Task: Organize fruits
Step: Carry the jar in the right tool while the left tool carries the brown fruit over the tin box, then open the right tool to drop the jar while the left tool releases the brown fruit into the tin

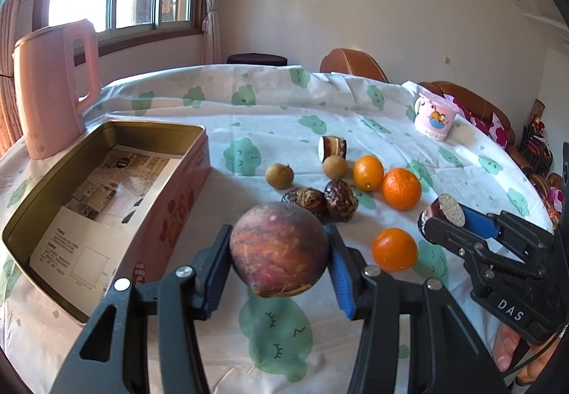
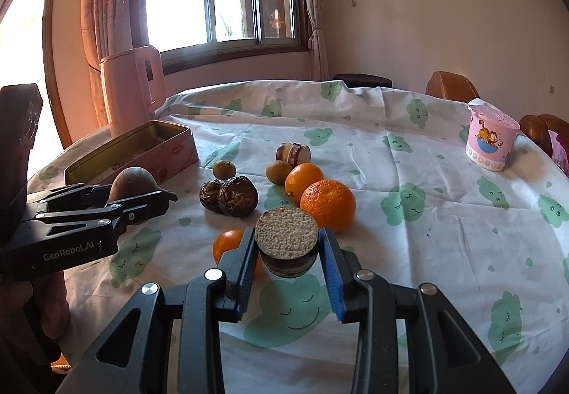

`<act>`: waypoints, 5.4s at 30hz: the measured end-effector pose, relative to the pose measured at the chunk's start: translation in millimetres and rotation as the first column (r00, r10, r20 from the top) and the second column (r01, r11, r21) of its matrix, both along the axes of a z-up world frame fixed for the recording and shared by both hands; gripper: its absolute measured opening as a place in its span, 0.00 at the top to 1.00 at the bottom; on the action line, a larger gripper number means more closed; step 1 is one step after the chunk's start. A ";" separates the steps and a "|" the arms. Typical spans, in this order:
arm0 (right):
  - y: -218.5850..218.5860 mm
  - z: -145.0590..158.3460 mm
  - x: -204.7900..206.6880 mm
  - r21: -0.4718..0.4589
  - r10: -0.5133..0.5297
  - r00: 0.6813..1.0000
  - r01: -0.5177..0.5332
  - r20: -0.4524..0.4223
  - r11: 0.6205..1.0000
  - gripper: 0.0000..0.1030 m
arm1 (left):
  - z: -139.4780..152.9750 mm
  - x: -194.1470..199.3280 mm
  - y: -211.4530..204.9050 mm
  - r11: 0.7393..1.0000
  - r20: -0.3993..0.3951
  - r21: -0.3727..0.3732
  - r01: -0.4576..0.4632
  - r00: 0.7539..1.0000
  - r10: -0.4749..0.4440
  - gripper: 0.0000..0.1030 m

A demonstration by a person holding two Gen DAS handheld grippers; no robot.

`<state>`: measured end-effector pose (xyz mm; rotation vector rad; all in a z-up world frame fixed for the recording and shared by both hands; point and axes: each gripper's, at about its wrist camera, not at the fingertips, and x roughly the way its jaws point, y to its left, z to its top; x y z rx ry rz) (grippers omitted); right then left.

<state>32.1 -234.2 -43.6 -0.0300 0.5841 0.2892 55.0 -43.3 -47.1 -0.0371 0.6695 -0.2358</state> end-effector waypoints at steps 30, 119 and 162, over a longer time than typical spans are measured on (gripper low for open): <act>-0.3 7.4 -21.3 -0.003 0.015 0.990 -0.015 0.137 1.000 0.64 | 14.7 -29.3 1.5 0.997 0.190 0.021 -0.074 0.979 0.069 0.49; 129.9 97.4 31.4 -0.076 0.308 0.936 -0.299 0.172 0.951 0.64 | 37.5 -7.3 86.2 0.965 0.184 0.099 -0.243 0.957 0.223 0.49; 207.5 33.4 96.7 -0.069 0.351 0.936 -0.353 -0.041 0.933 0.64 | 2.2 52.3 137.7 0.937 0.003 0.170 -0.306 0.951 0.310 0.49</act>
